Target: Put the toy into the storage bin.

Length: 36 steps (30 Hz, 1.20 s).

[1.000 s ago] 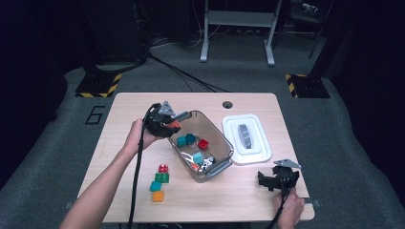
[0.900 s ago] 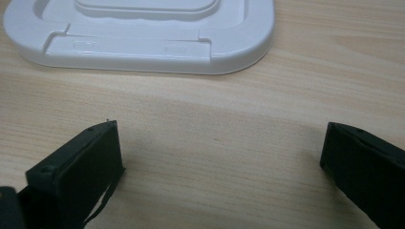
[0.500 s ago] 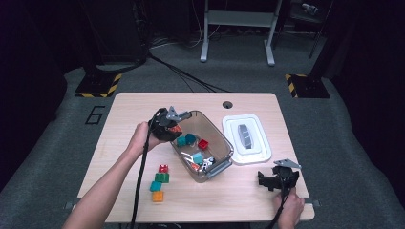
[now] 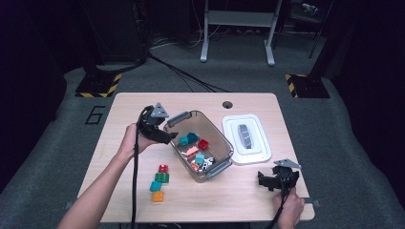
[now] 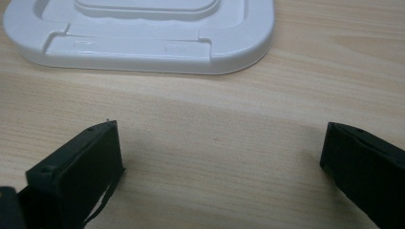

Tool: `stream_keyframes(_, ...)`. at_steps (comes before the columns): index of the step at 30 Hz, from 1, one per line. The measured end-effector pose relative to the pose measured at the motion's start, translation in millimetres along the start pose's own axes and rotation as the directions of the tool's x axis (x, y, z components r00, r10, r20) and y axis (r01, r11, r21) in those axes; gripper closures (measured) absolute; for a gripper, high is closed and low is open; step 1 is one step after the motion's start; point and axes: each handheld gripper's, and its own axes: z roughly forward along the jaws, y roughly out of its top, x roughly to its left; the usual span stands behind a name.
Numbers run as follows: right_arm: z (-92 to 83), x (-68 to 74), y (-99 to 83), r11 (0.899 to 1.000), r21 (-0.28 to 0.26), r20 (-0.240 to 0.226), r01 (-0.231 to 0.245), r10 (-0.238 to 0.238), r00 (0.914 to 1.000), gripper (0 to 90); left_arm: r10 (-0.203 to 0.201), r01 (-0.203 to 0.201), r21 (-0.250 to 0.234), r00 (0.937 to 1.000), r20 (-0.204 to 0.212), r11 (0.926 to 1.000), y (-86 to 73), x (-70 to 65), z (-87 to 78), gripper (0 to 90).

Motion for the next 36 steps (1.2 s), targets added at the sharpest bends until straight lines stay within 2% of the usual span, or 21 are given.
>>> stream_keyframes(4, 0.0, 0.0, 0.0, 1.000, 0.000, 0.000, 0.000, 0.000, 1.0000, 0.0, -0.030, 0.030, -0.038, 0.9995, -0.013, 0.9988, -9.8, 0.5, -19.9, 13.6)
stream_keyframes(7, 0.0, 0.0, 0.0, 1.000, 0.000, 0.000, 0.000, 0.000, 1.0000, 0.0, -0.034, 0.032, -0.046, 0.9990, -0.030, 0.9984, -17.6, 1.2, -30.2, 11.1)
stream_keyframes(8, 0.0, 0.0, 0.0, 1.000, 0.000, 0.000, 0.001, -0.001, 1.0000, 0.0, -0.048, 0.046, -0.051, 0.9984, -0.029, 0.9977, -20.9, 0.4, -33.0, 10.6)
stream_keyframes(13, 0.0, 0.0, 0.0, 1.000, 0.000, 0.000, 0.000, 0.000, 1.0000, 0.0, -0.088, 0.086, -0.049, 0.9952, -0.042, 0.9950, -39.8, -2.3, -42.7, 8.7)
stream_keyframes(17, 0.0, 0.1, 0.0, 1.000, 0.000, 0.000, 0.000, 0.000, 1.0000, 0.0, -0.112, 0.111, -0.032, 0.9928, -0.042, 0.9933, -56.6, -4.2, -43.9, 6.5)
stream_keyframes(21, 0.0, 0.1, 0.0, 1.000, 0.000, 0.000, 0.000, 0.000, 1.0000, 0.0, -0.158, 0.157, -0.029, 0.9866, -0.037, 0.9871, -77.2, -7.2, -37.7, 5.9)
stream_keyframes(28, 0.0, 0.0, 0.0, 1.000, 0.000, 0.000, 0.000, 0.000, 1.0000, 0.0, -0.205, 0.206, 0.012, 0.9785, -0.018, 0.9785, -105.1, -12.7, -16.9, 4.1)
stream_keyframes(30, 0.0, 0.0, 0.0, 1.000, 0.000, 0.000, 0.000, 0.000, 1.0000, 0.0, -0.219, 0.220, 0.018, 0.9754, -0.022, 0.9754, -111.0, -14.7, -9.3, 3.6)
stream_keyframes(32, 0.0, 0.0, 0.0, 1.000, 0.000, 0.000, 0.000, 0.000, 1.0000, 0.0, -0.241, 0.241, 0.048, 0.9706, -0.009, 0.9694, -120.1, -16.8, 3.9, 3.6)
stream_keyframes(34, 0.0, 0.0, 0.0, 1.000, 0.000, 0.000, 0.000, 0.000, 1.0000, 0.0, -0.242, 0.242, 0.062, 0.9702, -0.018, 0.9681, -125.3, -18.7, 12.2, 3.6)
stream_keyframes(36, 0.0, 0.0, 0.0, 1.000, 0.000, 0.000, 0.000, 0.000, 1.0000, 0.0, -0.265, 0.265, 0.085, 0.9643, -0.011, 0.9606, -132.1, -20.9, 23.8, 3.7)
